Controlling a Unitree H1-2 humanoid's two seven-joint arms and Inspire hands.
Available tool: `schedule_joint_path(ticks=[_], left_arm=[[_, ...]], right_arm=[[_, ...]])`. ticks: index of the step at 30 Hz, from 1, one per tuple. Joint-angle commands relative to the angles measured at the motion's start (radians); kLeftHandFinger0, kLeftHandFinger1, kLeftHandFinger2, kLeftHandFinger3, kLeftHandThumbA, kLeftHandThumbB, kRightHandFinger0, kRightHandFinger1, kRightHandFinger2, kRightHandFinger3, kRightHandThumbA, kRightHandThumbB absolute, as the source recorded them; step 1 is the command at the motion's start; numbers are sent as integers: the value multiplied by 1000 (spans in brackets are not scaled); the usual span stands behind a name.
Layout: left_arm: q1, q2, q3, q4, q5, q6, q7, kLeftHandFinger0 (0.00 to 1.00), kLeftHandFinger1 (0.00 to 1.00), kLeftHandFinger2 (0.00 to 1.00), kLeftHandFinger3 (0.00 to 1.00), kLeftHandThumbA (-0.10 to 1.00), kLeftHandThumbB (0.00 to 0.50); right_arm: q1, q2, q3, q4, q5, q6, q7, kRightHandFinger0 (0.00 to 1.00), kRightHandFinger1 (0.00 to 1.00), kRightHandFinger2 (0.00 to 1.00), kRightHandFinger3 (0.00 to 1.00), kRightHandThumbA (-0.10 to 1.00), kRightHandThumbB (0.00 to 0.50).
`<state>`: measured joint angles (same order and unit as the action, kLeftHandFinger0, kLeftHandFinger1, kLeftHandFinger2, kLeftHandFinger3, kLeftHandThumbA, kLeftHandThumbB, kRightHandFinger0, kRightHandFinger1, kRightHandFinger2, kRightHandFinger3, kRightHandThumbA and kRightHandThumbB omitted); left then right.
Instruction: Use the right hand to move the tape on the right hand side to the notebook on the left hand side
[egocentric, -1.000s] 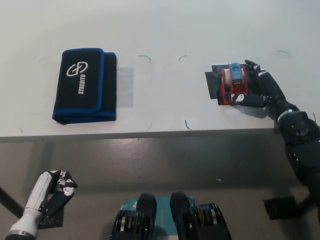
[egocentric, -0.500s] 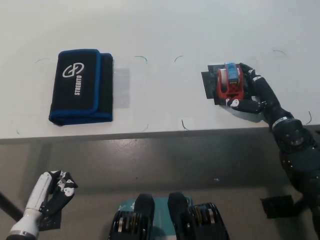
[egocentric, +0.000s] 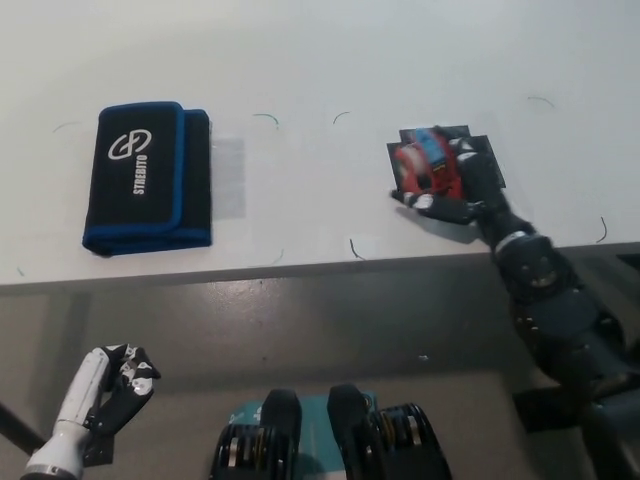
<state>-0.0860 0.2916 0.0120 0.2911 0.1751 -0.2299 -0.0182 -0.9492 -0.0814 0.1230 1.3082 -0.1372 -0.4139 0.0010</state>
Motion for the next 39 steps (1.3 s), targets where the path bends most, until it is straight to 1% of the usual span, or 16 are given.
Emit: schedule_joint_path(ticks=[1,2,4,6,8,10,11,16,18,19,23,26,29,35,38,39], left_arm=[[2,0,10,-29,-4,-19,14,48,30,131,296,140,231],[14,-1,10,-40,-8,-14,11,32,15,125,290,148,224],[16,-3,12,-44,-11,-15,11,40,19,133,292,168,219],[21,-6,13,-39,-14,-39,15,40,19,137,296,233,183],[24,-5,12,-41,-13,-40,14,30,7,132,298,282,183],[25,-6,11,-44,-13,-36,11,9,0,117,301,329,164],[27,-7,11,-44,-14,-35,10,7,0,116,307,360,166],[21,-3,14,-51,-12,-21,9,3,0,113,305,440,170],[13,0,13,-50,-8,-24,9,21,18,142,311,492,196],[14,0,13,-52,-10,-22,7,34,31,158,314,503,204],[14,2,12,-53,-7,-35,9,54,46,170,308,493,199],[13,3,10,-54,-1,-34,10,27,15,148,309,513,212],[18,4,16,-61,-14,-30,5,46,34,168,316,453,211],[15,-2,10,-48,-12,-39,6,41,29,166,333,517,227],[12,0,9,-40,-10,-52,7,11,8,158,304,469,208],[11,-2,11,-39,-15,-54,7,6,2,148,294,452,199]], right_arm=[[-54,100,32,34,-15,3,69,1000,1000,1000,1000,970,280],[-53,105,40,32,-21,-1,66,1000,1000,1000,1000,981,296],[-61,109,54,31,-32,0,64,1000,1000,1000,1000,1000,296],[-79,129,62,32,-33,7,52,1000,1000,1000,1000,1000,321],[-85,137,61,31,-25,12,54,1000,1000,1000,1000,986,321],[-95,146,67,33,-27,3,56,1000,1000,1000,1000,995,315],[-98,151,68,34,-25,-7,61,1000,1000,1000,1000,996,303],[-120,171,76,33,-26,14,48,1000,1000,1000,1000,999,302],[-135,182,82,30,-31,16,43,1000,1000,1000,1000,1000,287],[-137,187,77,29,-23,13,52,1000,1000,1000,1000,995,296],[-143,211,72,26,-14,14,64,1000,1000,1000,1000,980,288],[-144,226,75,21,-17,11,69,1000,1000,1000,1000,958,273],[-156,259,95,27,-35,8,74,1000,1000,1000,1000,961,285],[-152,282,104,17,-37,-1,96,1000,1000,1000,1000,960,272],[-152,279,113,17,-41,-2,104,1000,1000,1000,1000,988,290],[-155,276,116,20,-42,-1,108,1000,1000,1000,1000,993,277]])
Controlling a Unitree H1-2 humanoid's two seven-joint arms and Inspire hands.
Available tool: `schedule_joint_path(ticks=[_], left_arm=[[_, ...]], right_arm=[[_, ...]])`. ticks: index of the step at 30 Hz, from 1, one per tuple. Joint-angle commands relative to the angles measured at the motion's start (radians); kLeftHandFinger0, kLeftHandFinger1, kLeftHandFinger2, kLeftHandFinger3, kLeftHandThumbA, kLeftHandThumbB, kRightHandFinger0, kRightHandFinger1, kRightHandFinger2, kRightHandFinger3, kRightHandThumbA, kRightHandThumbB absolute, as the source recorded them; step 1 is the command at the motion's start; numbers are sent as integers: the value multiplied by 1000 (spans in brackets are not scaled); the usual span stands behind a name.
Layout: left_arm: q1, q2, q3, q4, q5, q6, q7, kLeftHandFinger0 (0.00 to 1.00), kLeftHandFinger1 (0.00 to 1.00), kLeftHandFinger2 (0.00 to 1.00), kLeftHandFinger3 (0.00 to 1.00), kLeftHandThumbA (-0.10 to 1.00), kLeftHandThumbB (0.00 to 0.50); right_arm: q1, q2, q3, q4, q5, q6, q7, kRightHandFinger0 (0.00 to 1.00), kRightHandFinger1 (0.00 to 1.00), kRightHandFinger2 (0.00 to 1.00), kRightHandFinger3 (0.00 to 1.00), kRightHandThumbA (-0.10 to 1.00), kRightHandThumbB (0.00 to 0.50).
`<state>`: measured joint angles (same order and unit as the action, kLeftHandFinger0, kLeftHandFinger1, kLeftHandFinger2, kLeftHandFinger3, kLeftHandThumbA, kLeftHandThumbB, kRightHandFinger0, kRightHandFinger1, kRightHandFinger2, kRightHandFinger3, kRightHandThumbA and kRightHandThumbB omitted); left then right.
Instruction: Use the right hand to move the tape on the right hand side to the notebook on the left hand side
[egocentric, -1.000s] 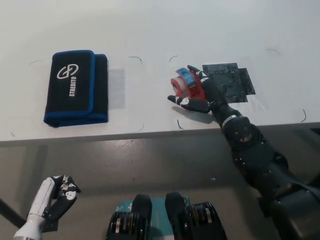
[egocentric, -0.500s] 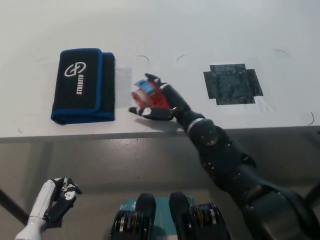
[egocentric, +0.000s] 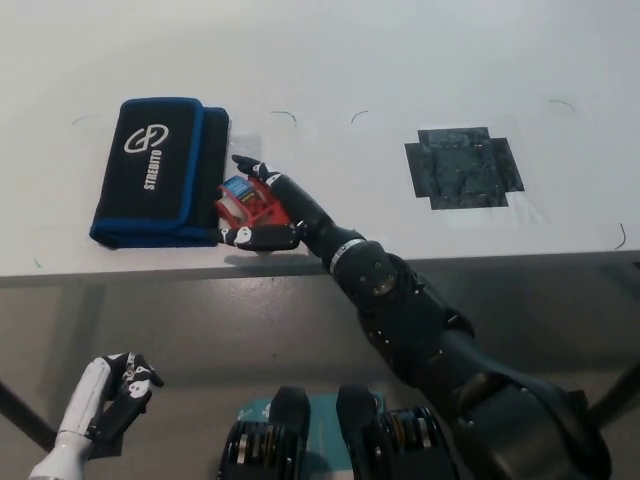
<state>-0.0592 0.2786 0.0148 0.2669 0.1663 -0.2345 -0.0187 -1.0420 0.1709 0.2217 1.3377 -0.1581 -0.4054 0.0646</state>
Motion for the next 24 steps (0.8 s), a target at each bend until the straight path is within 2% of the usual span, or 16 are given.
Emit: schedule_joint_path(ticks=[1,4,8,11,15,16,17,20,22,24], left_arm=[[-15,11,9,-15,-10,-52,6,1,0,143,289,445,200],[-11,11,9,-12,-15,-58,3,0,0,108,291,416,185],[-4,10,18,-19,-32,-44,-1,1,1,122,313,391,197],[-12,13,21,-10,-38,-60,-1,23,20,143,316,377,195],[-6,16,24,-18,-20,-63,11,46,38,171,314,426,209],[-4,15,26,-23,-18,-52,12,40,29,159,314,432,206],[-2,14,26,-28,-16,-50,12,34,21,152,317,431,201],[3,13,26,-33,-7,-45,14,37,24,152,318,464,206],[0,12,27,-25,-12,-56,13,10,0,130,308,452,198],[5,5,30,-30,-21,-42,11,0,0,126,300,441,208]], right_arm=[[-63,22,13,-10,-14,-13,51,1000,1000,1000,1000,989,274],[-63,4,1,-18,-2,-15,54,1000,1000,1000,1000,991,282],[-74,-25,-9,-37,4,-24,58,1000,1000,1000,1000,961,267],[-85,-46,-27,-48,22,-32,70,1000,1000,1000,1000,957,275],[-95,-81,-30,-74,15,-49,60,1000,1000,1000,1000,949,252],[-96,-85,-32,-77,17,-50,65,1000,1000,1000,1000,979,255],[-93,-97,-43,-90,32,-55,82,1000,1000,1000,1000,941,260],[-80,-118,-51,-122,36,-59,94,1000,1000,1000,1000,951,276],[-69,-138,-54,-148,35,-63,93,1000,1000,1000,1000,960,306],[-56,-163,-61,-169,38,-60,92,1000,1000,1000,1000,937,290]])
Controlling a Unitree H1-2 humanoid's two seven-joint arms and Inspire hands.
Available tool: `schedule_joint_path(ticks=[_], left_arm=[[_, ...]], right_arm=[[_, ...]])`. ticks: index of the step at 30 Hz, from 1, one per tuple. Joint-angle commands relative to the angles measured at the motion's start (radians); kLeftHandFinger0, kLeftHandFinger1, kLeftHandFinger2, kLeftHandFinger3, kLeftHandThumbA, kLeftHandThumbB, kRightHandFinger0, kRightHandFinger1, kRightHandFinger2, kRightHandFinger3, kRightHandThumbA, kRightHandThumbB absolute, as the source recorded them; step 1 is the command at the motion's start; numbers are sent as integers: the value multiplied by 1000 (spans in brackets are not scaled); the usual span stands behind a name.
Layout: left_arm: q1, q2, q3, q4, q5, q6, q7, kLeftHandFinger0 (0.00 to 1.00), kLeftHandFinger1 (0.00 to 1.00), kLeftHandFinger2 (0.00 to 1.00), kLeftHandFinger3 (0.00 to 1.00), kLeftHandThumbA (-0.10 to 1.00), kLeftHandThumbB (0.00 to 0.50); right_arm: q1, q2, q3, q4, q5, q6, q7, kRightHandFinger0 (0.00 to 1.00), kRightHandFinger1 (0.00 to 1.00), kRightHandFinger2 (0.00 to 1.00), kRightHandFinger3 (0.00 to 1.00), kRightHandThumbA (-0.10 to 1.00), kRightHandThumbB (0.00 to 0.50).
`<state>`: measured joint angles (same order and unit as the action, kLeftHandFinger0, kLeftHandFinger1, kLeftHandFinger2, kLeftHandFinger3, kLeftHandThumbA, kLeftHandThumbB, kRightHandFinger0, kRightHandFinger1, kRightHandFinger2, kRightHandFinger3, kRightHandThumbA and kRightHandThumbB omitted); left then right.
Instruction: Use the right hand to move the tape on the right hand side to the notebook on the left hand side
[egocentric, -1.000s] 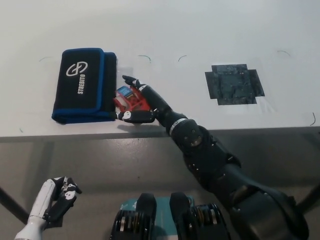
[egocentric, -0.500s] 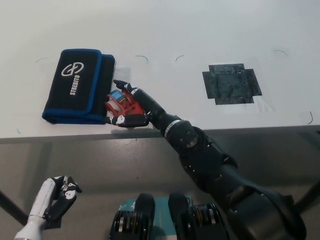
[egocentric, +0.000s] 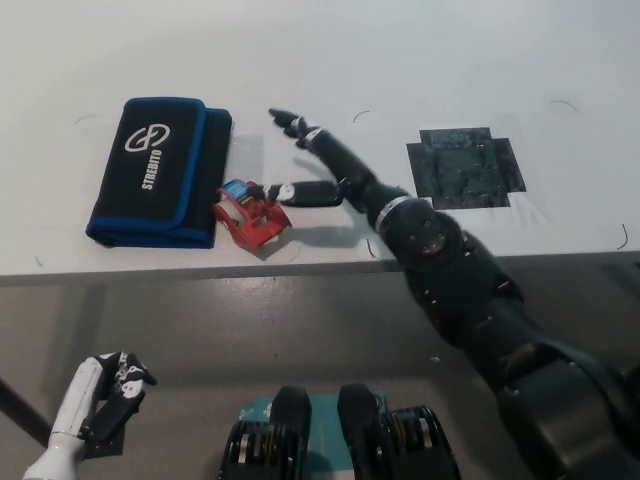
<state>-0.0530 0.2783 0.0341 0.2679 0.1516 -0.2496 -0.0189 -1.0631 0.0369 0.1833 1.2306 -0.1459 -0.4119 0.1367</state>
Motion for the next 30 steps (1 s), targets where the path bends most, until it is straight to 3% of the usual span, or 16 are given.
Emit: schedule_joint_path(ticks=[1,7,9,12,13,14,15,16,17,24,29,30], left_arm=[[-1,5,11,-33,-7,-24,11,0,0,125,298,441,207],[4,6,7,-43,9,-7,11,13,9,141,313,466,206],[-2,7,8,-27,2,-25,10,1,0,125,305,423,198],[-10,10,8,-28,4,-18,8,0,0,109,304,416,195],[-13,10,7,-28,5,-18,7,0,0,105,304,428,195],[-11,17,9,-30,3,-20,4,0,0,100,298,413,195],[-11,17,10,-29,3,-22,5,3,6,122,294,395,190],[-11,18,8,-27,5,-28,5,4,8,130,294,393,186],[-12,25,8,-26,2,-26,-3,8,12,144,299,384,190],[-14,35,9,-25,4,-19,-8,13,6,132,304,400,204],[-27,35,7,-19,-3,-12,-18,35,24,159,321,422,205],[-27,34,8,-13,-6,-25,-18,22,6,144,325,439,208]], right_arm=[[-33,-33,-24,-68,25,-52,19,1000,1000,1000,1000,934,288],[26,-86,-48,-171,42,-45,35,1000,1000,1000,1000,913,257],[94,-128,-57,-337,43,-7,49,1000,1000,1000,1000,901,230],[152,-155,-73,-473,62,44,69,1000,1000,1000,1000,888,248],[176,-167,-76,-521,69,46,78,1000,1000,1000,1000,860,224],[226,-182,-81,-610,79,67,87,1000,1000,1000,1000,860,242],[228,-182,-82,-616,79,72,88,1000,1000,1000,1000,981,340],[283,-206,-90,-702,94,92,99,1000,1000,1000,1000,888,264],[362,-236,-103,-800,107,101,103,1000,1000,1000,1000,859,234],[619,-321,-146,-1068,155,189,118,1000,1000,1000,1000,820,200],[722,-344,-154,-1139,173,196,123,1000,1000,1000,1000,796,190],[770,-354,-152,-1169,176,192,128,1000,1000,1000,1000,769,161]])
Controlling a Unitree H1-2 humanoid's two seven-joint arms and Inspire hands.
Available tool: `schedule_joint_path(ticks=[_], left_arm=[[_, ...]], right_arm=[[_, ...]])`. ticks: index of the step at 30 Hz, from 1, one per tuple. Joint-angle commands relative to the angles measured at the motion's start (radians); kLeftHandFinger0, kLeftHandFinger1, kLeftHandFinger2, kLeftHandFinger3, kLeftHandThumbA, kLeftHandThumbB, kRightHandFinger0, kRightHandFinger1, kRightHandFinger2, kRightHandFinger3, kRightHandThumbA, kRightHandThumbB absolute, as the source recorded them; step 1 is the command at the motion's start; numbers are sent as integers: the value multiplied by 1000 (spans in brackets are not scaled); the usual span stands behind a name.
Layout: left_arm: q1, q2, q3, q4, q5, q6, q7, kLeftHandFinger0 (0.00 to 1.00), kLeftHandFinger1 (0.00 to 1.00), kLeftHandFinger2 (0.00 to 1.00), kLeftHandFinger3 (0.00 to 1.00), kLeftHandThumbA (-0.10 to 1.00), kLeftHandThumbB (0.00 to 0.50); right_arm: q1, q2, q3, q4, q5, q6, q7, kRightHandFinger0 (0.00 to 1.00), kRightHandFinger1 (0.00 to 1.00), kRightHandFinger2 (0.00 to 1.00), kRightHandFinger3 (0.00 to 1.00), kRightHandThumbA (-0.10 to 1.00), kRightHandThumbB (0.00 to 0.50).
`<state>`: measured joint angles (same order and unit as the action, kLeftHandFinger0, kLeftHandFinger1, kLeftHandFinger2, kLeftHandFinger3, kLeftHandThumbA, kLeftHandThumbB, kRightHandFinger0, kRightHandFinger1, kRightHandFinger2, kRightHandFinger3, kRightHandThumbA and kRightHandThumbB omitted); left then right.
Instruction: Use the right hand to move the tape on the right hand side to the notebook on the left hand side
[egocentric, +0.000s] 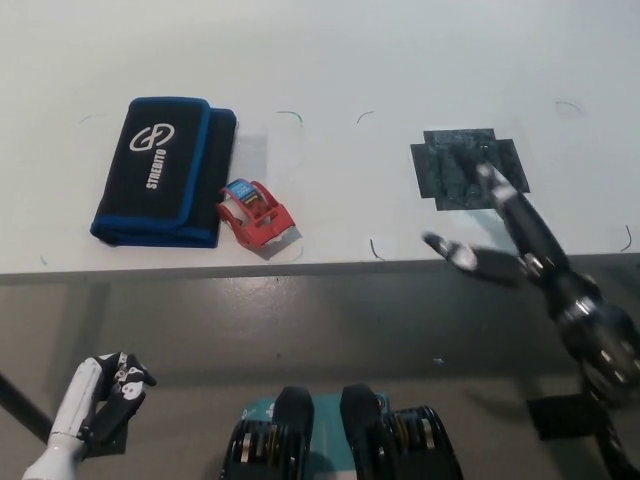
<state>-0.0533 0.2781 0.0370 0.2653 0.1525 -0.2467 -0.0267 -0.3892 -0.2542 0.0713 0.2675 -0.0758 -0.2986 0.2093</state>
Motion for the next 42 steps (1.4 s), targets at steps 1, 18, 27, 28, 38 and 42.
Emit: schedule_joint_path(ticks=[1,18,27,28,38,42], left_arm=[[-31,33,5,-6,-8,-36,-10,17,0,139,326,437,203],[-39,42,0,-33,18,8,-21,41,42,201,339,471,223],[-4,42,-2,-23,-8,-27,-42,33,26,175,292,368,207],[-7,42,-2,-15,-8,-40,-42,27,21,172,289,366,207],[4,34,-2,-33,15,-16,-30,12,7,156,280,374,199],[-3,30,-3,-37,17,0,-30,9,10,168,284,402,213]], right_arm=[[122,-69,-39,-224,106,82,56,1000,1000,1000,1000,769,158],[256,-28,-4,-98,76,20,47,1000,1000,1000,1000,892,70],[291,-38,8,-114,31,13,40,1000,1000,1000,1000,781,86],[288,-40,7,-109,32,11,41,1000,1000,1000,1000,777,89],[280,-54,1,-98,-21,-11,19,1000,1000,1000,1000,785,113],[270,-62,-1,-83,-54,-48,2,1000,1000,1000,1000,768,115]])
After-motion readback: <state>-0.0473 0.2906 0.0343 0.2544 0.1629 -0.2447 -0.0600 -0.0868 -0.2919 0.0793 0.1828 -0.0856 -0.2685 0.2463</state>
